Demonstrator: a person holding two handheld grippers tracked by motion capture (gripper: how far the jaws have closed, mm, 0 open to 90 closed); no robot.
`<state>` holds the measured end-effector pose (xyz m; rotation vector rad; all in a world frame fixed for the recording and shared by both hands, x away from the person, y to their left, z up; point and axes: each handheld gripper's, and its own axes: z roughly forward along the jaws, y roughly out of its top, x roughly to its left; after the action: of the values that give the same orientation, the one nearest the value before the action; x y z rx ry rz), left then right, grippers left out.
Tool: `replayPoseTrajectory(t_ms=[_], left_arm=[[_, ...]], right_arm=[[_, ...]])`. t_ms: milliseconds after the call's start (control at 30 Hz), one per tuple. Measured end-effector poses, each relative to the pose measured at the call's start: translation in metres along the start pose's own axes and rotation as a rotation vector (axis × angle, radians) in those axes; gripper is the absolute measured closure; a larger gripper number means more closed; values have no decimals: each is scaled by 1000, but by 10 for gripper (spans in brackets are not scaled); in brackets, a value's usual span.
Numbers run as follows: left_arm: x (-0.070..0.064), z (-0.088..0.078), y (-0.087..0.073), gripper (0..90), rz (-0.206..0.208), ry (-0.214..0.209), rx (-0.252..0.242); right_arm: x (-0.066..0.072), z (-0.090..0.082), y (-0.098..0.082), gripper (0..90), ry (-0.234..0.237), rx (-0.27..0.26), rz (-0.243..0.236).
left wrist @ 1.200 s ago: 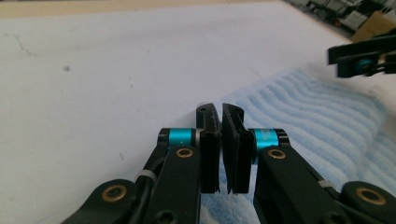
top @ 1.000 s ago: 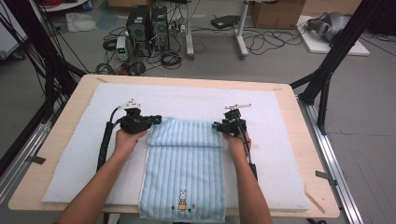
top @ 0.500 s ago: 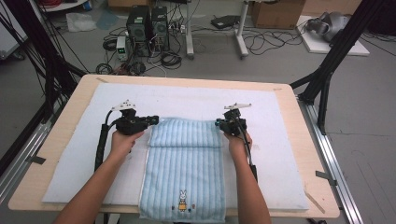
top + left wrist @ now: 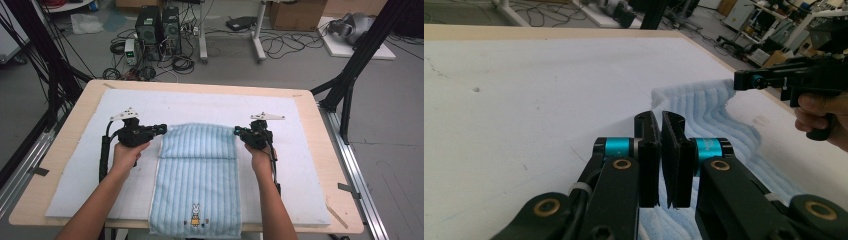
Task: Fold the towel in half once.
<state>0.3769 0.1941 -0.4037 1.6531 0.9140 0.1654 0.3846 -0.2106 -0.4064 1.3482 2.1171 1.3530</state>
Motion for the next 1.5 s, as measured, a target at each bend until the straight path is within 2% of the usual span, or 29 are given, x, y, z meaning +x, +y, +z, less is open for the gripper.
replayPoseTrajectory(t_ms=[67, 167, 300, 367, 600, 733, 967, 1067, 1133, 1200, 1267, 1300, 1367, 1433, 1500], left_arm=[[-5, -2, -3, 853, 17, 0, 3], [-11, -6, -9, 853, 21, -5, 22], [-17, -15, -16, 853, 24, -9, 40], [-19, -19, -20, 853, 18, -25, 45], [-27, -28, -36, 854, 21, -49, 95], [-30, -36, -39, 860, 13, -57, 90], [-40, -55, -43, 861, 32, -91, 85], [-44, -61, -46, 866, 43, -97, 90], [-46, -63, -51, 866, 46, -103, 108], [-46, -62, -55, 864, 40, -111, 132], [-45, -59, -58, 833, 39, -111, 140], [-44, -57, -57, 761, 33, -106, 142], [-44, -55, -56, 622, 44, -79, 130], [-40, -54, -54, 561, 45, -54, 115], [-33, -51, -51, 554, 28, -25, 104]], right_arm=[[3, -9, -2, 884, 22, -8, -10], [9, -22, -7, 884, 43, -21, -37], [11, -36, -19, 884, 67, -36, -29], [12, -42, -25, 884, 84, -41, -24], [20, -61, -43, 884, 132, -17, -42], [23, -72, -52, 884, 145, -28, -41], [34, -90, -60, 884, 183, -34, -52], [39, -96, -64, 883, 206, -30, -40], [43, -97, -67, 883, 204, -12, -48], [46, -95, -70, 880, 174, 20, -81], [45, -92, -72, 863, 165, 30, -67], [44, -90, -72, 847, 148, 35, -73], [42, -88, -72, 805, 146, 31, -52], [40, -87, -71, 775, 125, 28, -53], [37, -82, -70, 732, 89, 41, -56]])
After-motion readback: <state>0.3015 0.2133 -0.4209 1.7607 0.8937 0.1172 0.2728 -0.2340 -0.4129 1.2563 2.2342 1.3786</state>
